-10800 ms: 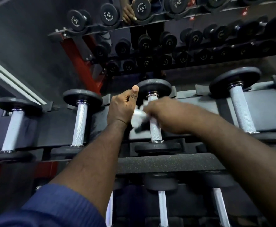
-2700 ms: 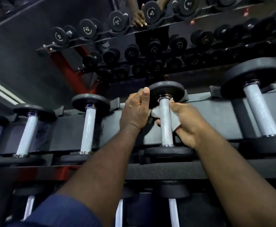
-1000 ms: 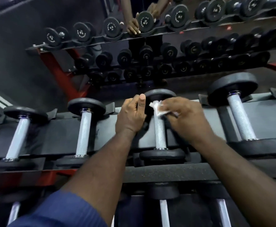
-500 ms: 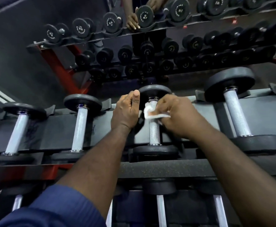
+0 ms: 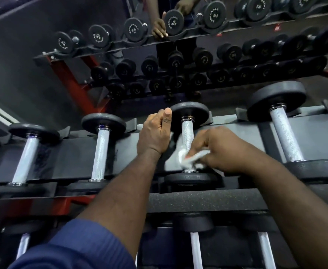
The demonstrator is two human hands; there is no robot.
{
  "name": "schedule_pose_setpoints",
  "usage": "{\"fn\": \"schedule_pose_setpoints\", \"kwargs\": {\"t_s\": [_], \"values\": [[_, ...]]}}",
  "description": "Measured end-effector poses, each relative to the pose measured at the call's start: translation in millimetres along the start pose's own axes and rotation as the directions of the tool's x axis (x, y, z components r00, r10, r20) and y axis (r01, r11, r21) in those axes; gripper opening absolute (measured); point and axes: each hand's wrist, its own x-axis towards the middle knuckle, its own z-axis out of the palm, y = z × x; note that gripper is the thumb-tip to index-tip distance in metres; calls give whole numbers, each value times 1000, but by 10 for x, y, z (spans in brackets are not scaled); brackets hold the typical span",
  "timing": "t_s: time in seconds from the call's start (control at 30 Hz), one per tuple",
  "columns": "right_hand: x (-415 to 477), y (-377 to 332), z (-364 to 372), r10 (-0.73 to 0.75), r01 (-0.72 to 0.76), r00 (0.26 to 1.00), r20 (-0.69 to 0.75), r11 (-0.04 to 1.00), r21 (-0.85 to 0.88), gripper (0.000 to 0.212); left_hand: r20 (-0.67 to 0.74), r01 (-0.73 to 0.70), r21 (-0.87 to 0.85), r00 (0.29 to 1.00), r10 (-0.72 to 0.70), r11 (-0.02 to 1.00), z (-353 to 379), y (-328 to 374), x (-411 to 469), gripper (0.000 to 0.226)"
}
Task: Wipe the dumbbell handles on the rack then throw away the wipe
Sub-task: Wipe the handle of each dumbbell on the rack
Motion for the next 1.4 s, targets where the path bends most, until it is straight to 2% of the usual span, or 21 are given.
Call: {"fn": "schedule_pose_setpoints", "kwargs": {"t_s": [0.03,0.1,0.17,0.3,0.37,0.43,0.53,0.6,0.67,0.77,0.8,0.87,0.97,1.03,1.13,1.2,1.23,1.3,1.33,1.37,1.4], "values": [[49,16,39,51,-36,985,-168,995,91,32,3,0,4,1000,0,1000,-6,-1,4,54],[160,40,168,205,-101,864,-460,965,242,30,11,-2,7,1000,1,1000,-4,5,5,55],[188,59,266,345,-167,790,-506,916,365,26,14,-2,3,1000,2,1000,-2,2,3,56],[-133,86,351,386,-246,870,-306,879,409,21,15,-13,-23,1000,13,1000,1,-4,1,59],[-266,102,392,427,-294,882,-198,829,476,15,16,-9,-29,1000,9,1000,-2,-4,-5,59],[-211,129,386,451,-289,885,-118,730,619,15,22,-10,-23,1000,10,1000,1,4,-12,58],[81,127,275,494,-198,865,-91,503,842,20,24,-5,-14,1000,5,1000,6,13,-8,59],[161,89,207,472,-180,879,-61,447,876,24,13,1,-23,1000,0,1000,6,12,-14,60],[33,90,165,400,-274,912,87,439,856,26,5,-10,-20,1000,10,1000,3,6,-13,63],[-190,109,136,302,-485,873,382,465,741,24,0,-9,-1,1000,9,1000,7,-7,-15,61],[-171,99,121,311,-498,865,394,443,745,24,4,-5,-2,1000,5,1000,15,0,-11,60],[10,64,125,381,-453,870,312,372,810,28,7,2,-5,1000,-2,1000,12,-4,-8,59],[277,62,186,489,-342,831,266,71,937,35,9,8,-15,1000,-8,1000,16,6,-9,58],[250,106,231,460,-341,831,314,-25,940,39,8,11,-14,1000,-11,1000,13,-2,-3,58],[147,221,229,371,-419,842,391,-7,908,43,2,-6,-12,1000,7,1000,16,-21,3,58],[230,211,189,349,-409,850,395,-37,912,44,2,-5,-6,1000,5,1000,17,-25,-1,58],[291,178,187,397,-385,841,367,-38,922,45,5,-4,-8,1000,4,1000,18,-27,-7,58],[399,70,224,490,-331,827,274,33,943,43,9,-7,-9,1000,7,1000,15,-17,-2,57],[385,19,273,512,-321,834,207,144,936,40,11,-5,-6,1000,5,1000,9,-14,2,56],[333,0,335,517,-323,849,108,347,881,35,15,-2,-5,1000,2,1000,-3,-20,7,56],[248,18,371,477,-325,879,2,596,735,30,25,-1,-8,1000,2,1000,-5,-22,14,56]]}}
